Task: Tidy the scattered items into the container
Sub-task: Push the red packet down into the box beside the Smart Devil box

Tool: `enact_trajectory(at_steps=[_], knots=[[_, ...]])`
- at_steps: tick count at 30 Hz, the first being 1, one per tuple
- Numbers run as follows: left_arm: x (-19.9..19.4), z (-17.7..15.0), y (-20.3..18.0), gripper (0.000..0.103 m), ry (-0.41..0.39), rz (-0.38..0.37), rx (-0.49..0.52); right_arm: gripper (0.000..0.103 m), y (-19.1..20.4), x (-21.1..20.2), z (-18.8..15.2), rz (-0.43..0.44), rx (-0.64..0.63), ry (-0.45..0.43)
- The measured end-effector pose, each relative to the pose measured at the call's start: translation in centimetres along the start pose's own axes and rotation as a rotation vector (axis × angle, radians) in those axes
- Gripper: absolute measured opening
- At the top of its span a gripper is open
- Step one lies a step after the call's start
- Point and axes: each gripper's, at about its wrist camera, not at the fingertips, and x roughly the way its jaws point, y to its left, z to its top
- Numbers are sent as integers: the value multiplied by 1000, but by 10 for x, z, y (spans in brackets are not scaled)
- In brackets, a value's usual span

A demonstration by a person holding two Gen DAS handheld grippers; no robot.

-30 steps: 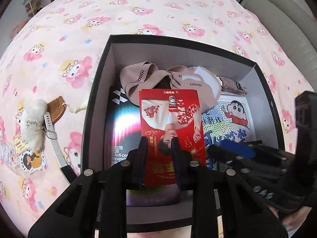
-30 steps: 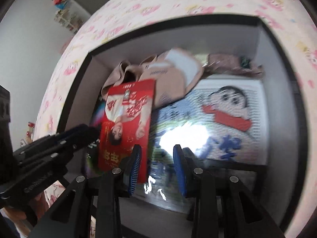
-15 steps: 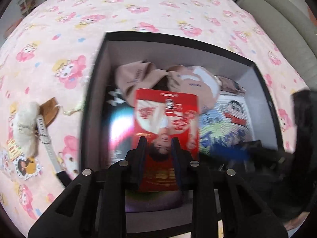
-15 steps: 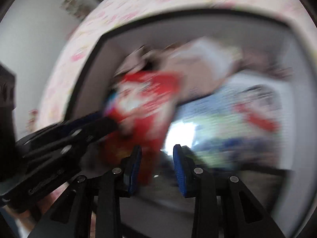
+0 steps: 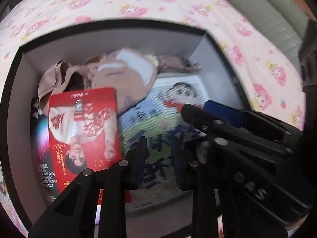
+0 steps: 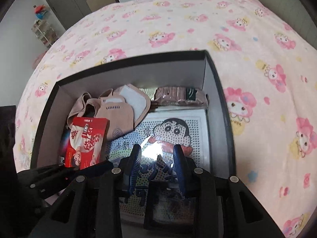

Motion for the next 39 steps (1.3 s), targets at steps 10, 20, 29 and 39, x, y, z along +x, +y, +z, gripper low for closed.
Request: enact_trajectory(at_steps=[10,20,29,39], knots=[[-13,-6,46,23,11,42,-141,30,35,35,21,129,-57,176],[-46,24,66,34,-116,67,-155,30,23,31,23,78,-41,112],[-24,51,76,33,-120,203,-132,30,25,54,24,238,18,204],[-3,54,101,22,24,241,-238,30,35,51,16,253,-22,224]])
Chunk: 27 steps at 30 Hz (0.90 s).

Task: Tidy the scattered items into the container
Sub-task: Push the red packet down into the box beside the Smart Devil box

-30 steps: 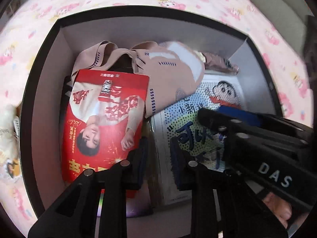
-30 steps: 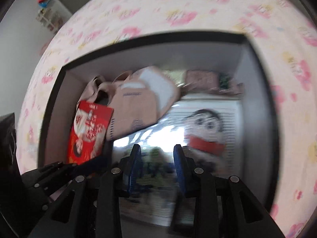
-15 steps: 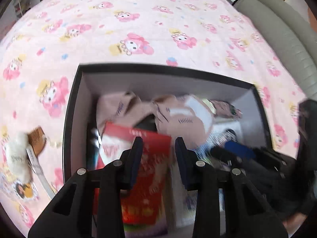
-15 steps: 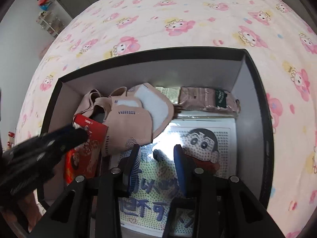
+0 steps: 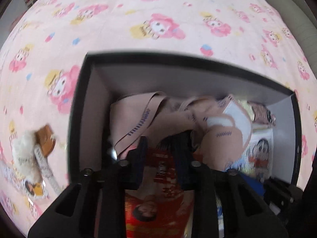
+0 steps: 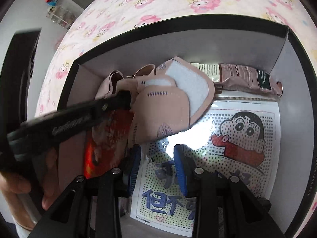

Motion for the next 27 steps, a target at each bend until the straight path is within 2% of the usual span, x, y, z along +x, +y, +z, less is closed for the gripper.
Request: enact_trajectory(at_steps=[3,6,9,12,15,16,18,21,23,25,27], knots=[[-5,-14,1,21,1,-22,11,30,-6,-7,1,-15,35,-16],[-20,-26,-2,21,-48,-116,27,30,-12,-19,1,-57,66,-68],[-33,-38,-18,21,-77,-190,90,30,-15,-37,1,-110,67,-131],[-32,-51,-35,21,-50,-266,148,30,-17,-50,2,-186,45,-182],[-24,-60,-52,21,6,-321,206,30,-19,-58,-1,-202,43,-200],[-18,-58,-56,21,23,-312,211,30,-19,-59,-2,-196,46,-201],[-10,-58,-57,21,40,-243,204,30,-19,-59,-2,-186,45,-194],[-6,-55,-41,20,47,-157,150,30,-15,-47,2,-173,22,-157],[-9,-53,-28,19,51,-170,115,30,-9,-36,4,-136,3,-115],[-17,-50,-17,19,48,-248,86,30,-5,-27,4,-88,-11,-71],[-28,-46,-9,22,12,-295,71,30,0,-20,4,-73,-22,-53]])
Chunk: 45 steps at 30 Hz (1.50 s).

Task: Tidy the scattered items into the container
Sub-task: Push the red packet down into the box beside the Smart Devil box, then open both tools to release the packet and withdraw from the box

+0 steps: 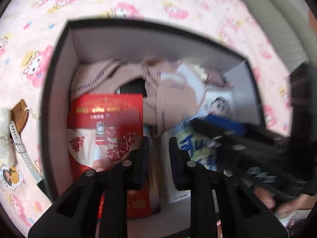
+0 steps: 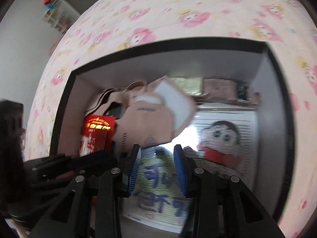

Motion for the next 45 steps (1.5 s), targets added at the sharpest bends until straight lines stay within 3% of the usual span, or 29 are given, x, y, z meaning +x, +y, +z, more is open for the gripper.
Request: enact_trajectory(at_steps=[2,4,7,10,13,17,29,33,38,43,45], knots=[[-12,9,6,23,-57,-3,-13,30,2,4,1,-21,1,-2],[-16,21,11,24,-94,39,-31,30,1,5,4,-47,8,-9],[-3,44,20,24,-100,90,-52,30,2,16,13,-42,6,35],[6,55,28,23,-76,95,-45,30,16,27,22,-48,-64,59],[19,62,26,23,-21,172,-25,30,26,31,21,-83,-99,39],[28,62,28,23,49,234,-2,30,23,28,17,-69,-95,38],[22,31,25,24,112,274,23,30,25,9,8,-72,-132,18],[14,26,32,29,44,177,-24,30,16,4,5,-91,-94,5],[-1,5,22,48,-109,187,0,31,4,-7,-2,-160,-33,-43],[-35,-12,8,71,-263,213,21,40,0,-30,-7,-191,-17,-109],[-55,-18,5,84,-342,240,32,51,6,-45,-14,-207,-43,-150]])
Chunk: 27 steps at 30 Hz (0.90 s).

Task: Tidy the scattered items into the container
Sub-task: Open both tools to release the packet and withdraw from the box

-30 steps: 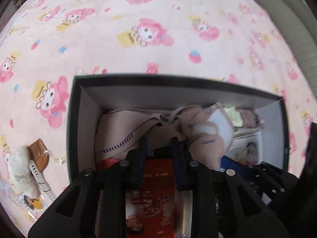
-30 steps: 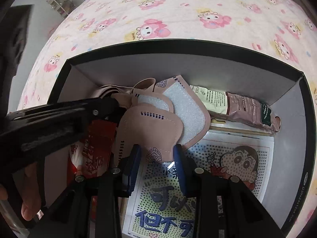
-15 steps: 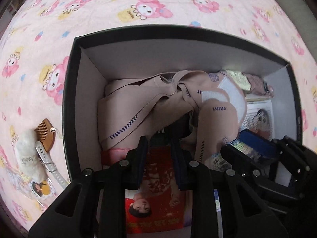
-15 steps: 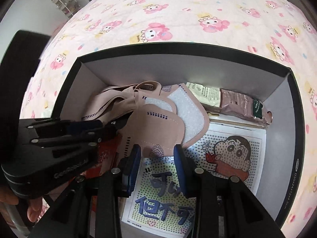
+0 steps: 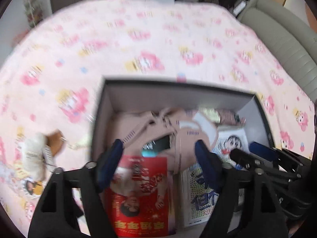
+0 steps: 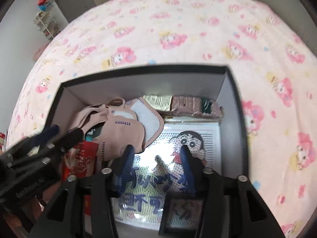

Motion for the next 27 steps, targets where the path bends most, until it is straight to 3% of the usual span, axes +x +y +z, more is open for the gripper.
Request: enact_trajectory(at_steps=[3,5,7,10,14,20,27], knots=[[-35,7,-4,96,-88,16,3,62,3,-30,-4,-75,-24,-81],[-61,9,-3,98,-141,17,3,63,-2,-60,-11,-112,-16,-153],[-87,7,1,99,-186,19,2,64,2,-83,-10,-117,-4,-215],[-124,-2,-9,102,-273,40,9,74,-1,-130,-24,-92,29,-306],[-175,-19,-20,102,-352,51,23,76,13,-169,-52,-91,13,-379],[-219,-60,-34,102,-396,60,43,77,17,-215,-102,-89,59,-450],[-232,-109,-30,102,-377,54,28,78,16,-228,-159,-134,103,-487]])
